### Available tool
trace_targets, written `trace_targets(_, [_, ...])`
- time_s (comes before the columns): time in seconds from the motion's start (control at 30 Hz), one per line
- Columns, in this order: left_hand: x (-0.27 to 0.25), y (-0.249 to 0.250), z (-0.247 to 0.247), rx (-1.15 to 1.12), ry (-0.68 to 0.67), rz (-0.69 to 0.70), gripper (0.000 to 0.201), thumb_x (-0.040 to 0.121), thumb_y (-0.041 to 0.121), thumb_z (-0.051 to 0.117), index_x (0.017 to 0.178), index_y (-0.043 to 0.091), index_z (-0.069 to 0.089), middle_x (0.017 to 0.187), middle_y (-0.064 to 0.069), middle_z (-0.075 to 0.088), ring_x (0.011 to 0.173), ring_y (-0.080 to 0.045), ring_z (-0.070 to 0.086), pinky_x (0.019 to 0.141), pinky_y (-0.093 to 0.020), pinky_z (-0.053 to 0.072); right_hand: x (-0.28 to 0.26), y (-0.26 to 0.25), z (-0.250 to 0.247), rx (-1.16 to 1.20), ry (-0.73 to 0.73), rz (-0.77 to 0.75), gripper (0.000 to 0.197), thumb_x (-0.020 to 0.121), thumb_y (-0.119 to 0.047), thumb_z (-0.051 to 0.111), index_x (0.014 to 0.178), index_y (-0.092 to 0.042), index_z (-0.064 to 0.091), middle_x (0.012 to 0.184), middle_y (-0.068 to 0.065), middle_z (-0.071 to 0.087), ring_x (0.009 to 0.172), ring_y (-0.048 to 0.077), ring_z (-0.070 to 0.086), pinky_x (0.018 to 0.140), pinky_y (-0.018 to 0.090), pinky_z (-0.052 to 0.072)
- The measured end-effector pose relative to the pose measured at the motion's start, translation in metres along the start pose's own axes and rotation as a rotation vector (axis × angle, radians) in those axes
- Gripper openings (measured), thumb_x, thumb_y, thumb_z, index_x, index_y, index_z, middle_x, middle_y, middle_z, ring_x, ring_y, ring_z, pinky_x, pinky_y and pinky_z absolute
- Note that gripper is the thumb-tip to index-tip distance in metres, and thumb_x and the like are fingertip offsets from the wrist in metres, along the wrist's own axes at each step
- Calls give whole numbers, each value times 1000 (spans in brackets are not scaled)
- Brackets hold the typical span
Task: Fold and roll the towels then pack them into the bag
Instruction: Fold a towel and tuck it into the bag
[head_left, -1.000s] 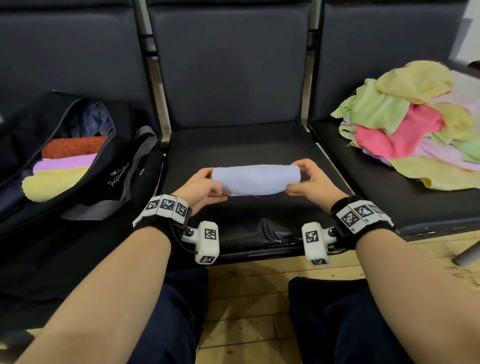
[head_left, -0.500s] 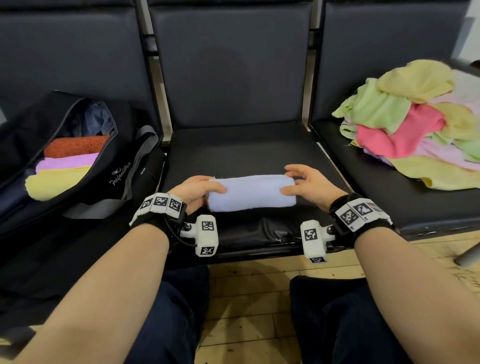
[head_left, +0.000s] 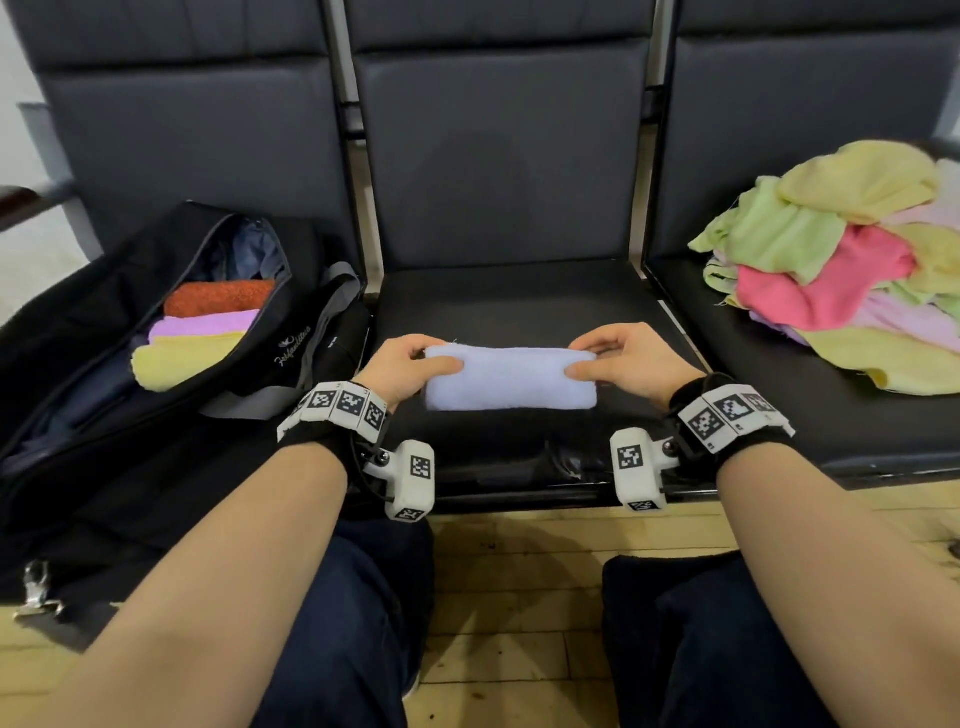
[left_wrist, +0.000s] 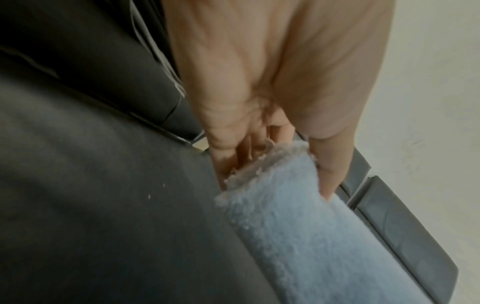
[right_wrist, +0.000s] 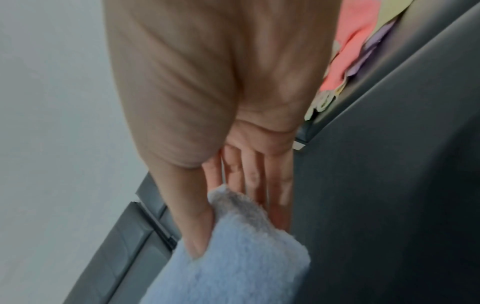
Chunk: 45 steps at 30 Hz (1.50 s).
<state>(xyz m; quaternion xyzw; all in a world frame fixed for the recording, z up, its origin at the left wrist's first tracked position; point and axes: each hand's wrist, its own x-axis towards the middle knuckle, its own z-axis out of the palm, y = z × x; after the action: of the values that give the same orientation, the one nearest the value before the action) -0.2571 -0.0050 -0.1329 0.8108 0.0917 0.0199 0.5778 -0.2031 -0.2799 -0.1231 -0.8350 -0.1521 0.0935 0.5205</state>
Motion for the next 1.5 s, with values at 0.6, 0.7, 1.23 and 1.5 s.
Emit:
trace_targets(0.6, [-97, 49, -174, 43, 273, 22, 23, 82, 13, 72, 104, 7, 68, 112, -15, 67, 108, -30, 63, 97, -48, 49, -4, -175, 94, -77, -204, -212, 25, 77, -9, 78, 98, 0, 69, 90, 12, 70, 79, 20, 68, 62, 25, 59])
trace_targets(0.7, [-93, 53, -213, 32, 309, -1, 19, 83, 11, 70, 102, 8, 67, 108, -17, 68, 105, -31, 63, 95, -46, 51, 17, -208, 121, -86, -238, -206, 23, 77, -6, 78, 95, 4, 68, 88, 15, 68, 79, 25, 68, 67, 34, 60])
trace_targets(1.23, [7, -26, -379, -16, 359, -604, 45, 88, 16, 63, 125, -4, 45, 117, -17, 51, 96, -36, 56, 87, -42, 42, 175, -282, 327, -486, -473, 121, 25, 75, -12, 80, 83, 0, 59, 66, 13, 58, 54, 24, 54, 53, 33, 48])
trace_targets(1.5, [37, -95, -392, 104, 194, -696, 36, 81, 11, 68, 115, 2, 63, 101, -21, 63, 82, -33, 60, 72, -37, 51, 210, -233, 394, -703, -645, 255, 26, 75, -17, 79, 97, -3, 74, 84, 10, 68, 52, 19, 49, 53, 31, 43])
